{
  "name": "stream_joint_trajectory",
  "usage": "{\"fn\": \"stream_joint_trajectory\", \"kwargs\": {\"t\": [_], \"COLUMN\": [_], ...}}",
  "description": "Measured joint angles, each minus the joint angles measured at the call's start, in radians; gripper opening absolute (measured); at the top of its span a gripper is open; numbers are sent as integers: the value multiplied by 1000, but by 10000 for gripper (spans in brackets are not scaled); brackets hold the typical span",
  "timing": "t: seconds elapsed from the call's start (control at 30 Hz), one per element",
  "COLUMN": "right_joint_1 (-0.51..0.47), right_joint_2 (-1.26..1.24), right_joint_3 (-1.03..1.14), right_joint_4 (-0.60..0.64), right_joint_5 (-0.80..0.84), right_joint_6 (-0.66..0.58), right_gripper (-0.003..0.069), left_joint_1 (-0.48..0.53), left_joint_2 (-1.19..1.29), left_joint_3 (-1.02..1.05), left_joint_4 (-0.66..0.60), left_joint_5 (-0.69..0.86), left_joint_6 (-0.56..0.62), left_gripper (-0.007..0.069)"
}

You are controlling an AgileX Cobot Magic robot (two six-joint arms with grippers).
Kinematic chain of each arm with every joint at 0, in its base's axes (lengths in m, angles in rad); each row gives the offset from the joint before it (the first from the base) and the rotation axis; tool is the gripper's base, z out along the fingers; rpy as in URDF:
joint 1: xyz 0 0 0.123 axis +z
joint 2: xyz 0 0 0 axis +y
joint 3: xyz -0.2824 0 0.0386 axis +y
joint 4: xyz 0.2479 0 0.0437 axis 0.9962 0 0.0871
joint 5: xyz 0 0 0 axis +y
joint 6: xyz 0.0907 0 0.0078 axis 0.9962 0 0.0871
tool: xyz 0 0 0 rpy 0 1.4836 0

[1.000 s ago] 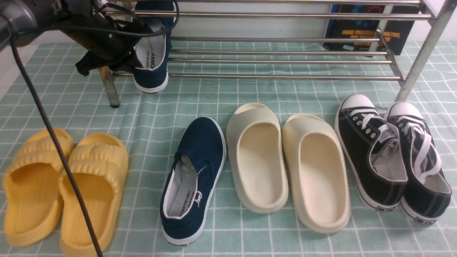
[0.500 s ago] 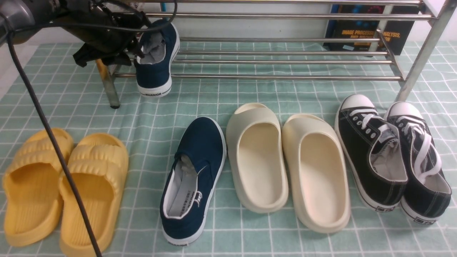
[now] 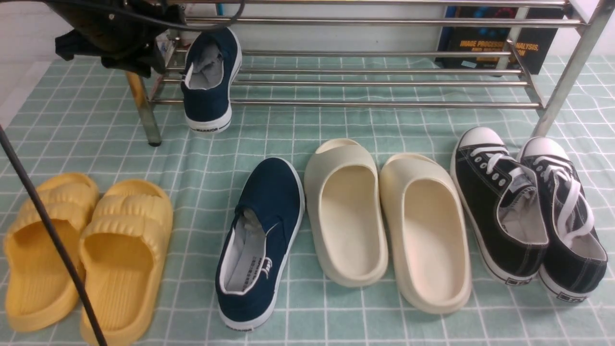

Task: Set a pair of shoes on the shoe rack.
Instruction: Use the left arm to put a shoe into the shoe rack

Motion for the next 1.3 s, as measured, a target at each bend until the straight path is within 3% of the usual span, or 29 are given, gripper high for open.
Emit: {"fn": "stream_joint_trajectory", "kwargs": {"t": [0.13, 0.3, 0.43, 0.77, 1.1, 1.2, 1.3], "right_joint_1": [0, 0, 0, 0, 0, 0, 0], "right_joint_2": [0, 0, 0, 0, 0, 0, 0], "right_joint_3": [0, 0, 0, 0, 0, 0, 0], "right_joint_4": [0, 0, 0, 0, 0, 0, 0], "right_joint_5": [0, 0, 0, 0, 0, 0, 0], "right_joint_6": [0, 0, 0, 0, 0, 0, 0], "right_gripper": [246, 246, 246, 246, 246, 246, 246], "left_joint_1": [-73, -122, -108, -65, -65, -65, -62], "left_joint_2": [-10, 75, 152, 320, 328, 328, 319], "left_joint_3": [157, 244, 168, -157, -187, -188, -189], "left_joint_4": [27, 21, 20, 10, 10, 10, -2], "left_joint_5": [-39, -196, -244, -45, -31, -18, 14], "left_joint_6": [11, 10, 10, -5, -5, -5, -5], "left_gripper": [-13, -13, -13, -13, -13, 3, 120]}}
